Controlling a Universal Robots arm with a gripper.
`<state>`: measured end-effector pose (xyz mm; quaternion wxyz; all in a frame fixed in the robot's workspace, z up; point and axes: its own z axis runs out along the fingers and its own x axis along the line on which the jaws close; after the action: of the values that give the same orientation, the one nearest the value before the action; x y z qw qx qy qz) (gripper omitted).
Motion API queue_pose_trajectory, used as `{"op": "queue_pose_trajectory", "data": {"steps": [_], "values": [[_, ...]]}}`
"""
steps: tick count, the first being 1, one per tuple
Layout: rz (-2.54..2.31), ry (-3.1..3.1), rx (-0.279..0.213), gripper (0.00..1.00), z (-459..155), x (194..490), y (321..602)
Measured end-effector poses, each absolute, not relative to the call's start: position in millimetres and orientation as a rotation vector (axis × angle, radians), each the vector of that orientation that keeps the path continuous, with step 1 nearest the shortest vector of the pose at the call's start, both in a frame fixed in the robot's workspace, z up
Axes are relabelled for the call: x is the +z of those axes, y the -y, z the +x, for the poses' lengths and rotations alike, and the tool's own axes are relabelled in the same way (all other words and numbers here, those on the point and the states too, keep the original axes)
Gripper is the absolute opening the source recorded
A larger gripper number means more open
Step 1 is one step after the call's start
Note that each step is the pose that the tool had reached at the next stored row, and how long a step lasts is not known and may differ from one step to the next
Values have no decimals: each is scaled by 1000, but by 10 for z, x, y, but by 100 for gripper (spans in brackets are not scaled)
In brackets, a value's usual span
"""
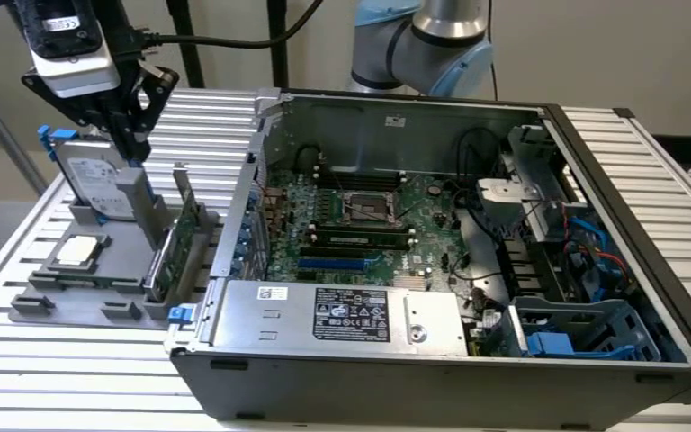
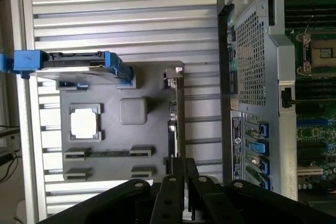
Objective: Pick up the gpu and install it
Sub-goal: 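Pick up the gpu and move the gpu toward the slot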
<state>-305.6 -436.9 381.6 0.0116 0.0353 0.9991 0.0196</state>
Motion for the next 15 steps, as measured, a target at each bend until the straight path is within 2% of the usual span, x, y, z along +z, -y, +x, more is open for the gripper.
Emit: {"op": "queue_pose_trajectory", "data": {"steps": [7, 15], "values": [[110, -3116, 60, 100, -3056, 3815, 4369], [109, -3103, 59, 100, -3099, 3678, 4369]]}}
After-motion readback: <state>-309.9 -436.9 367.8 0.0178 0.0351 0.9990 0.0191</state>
